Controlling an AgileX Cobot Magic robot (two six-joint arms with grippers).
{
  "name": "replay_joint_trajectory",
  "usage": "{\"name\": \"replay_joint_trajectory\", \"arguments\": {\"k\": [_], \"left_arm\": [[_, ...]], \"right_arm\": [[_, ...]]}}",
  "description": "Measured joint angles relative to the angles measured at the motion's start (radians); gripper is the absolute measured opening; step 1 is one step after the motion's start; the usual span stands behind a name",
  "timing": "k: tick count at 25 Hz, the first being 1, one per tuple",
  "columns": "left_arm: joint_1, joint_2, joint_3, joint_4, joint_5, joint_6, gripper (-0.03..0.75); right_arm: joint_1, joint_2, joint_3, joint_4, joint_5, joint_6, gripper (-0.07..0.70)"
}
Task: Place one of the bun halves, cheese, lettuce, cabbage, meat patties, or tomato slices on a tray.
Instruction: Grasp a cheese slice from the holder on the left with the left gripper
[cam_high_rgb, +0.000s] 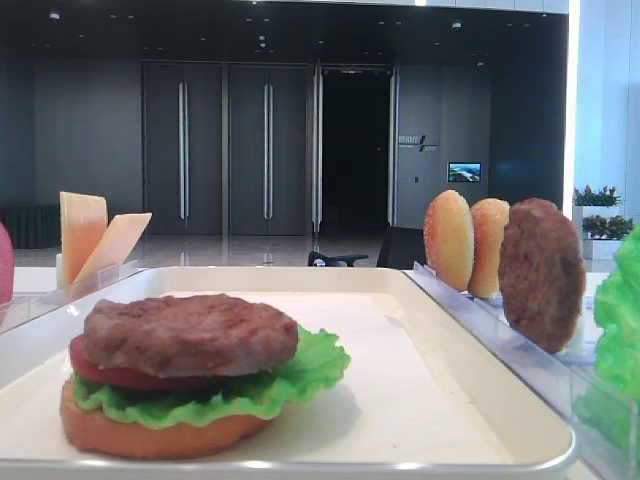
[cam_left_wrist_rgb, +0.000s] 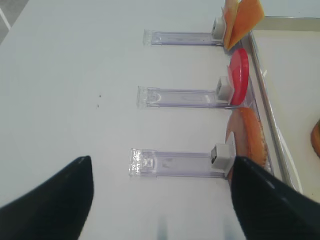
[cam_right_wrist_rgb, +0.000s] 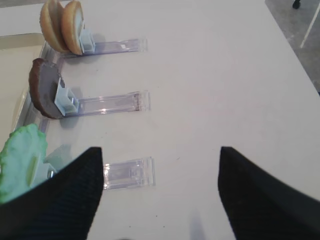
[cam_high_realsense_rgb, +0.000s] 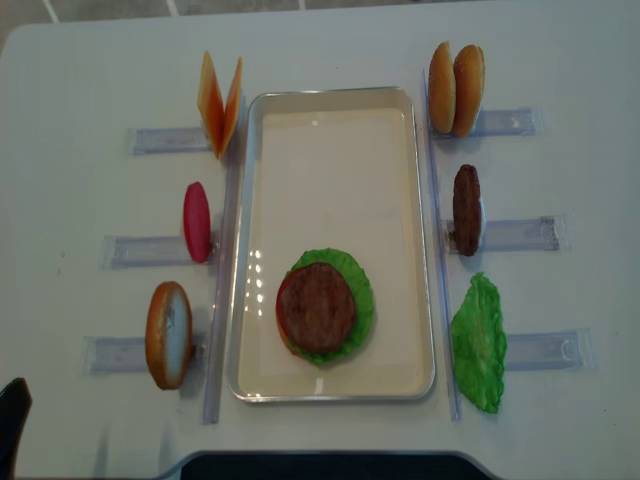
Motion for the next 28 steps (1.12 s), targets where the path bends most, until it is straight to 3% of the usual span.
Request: {"name": "replay_joint_trajectory", "arguments": {"k": [28], "left_arm": [[0.0, 0.0, 0.0, 0.0, 0.0, 0.0, 0.649]], "right_arm": [[0.0, 0.0, 0.0, 0.0, 0.0, 0.0, 0.488]]}}
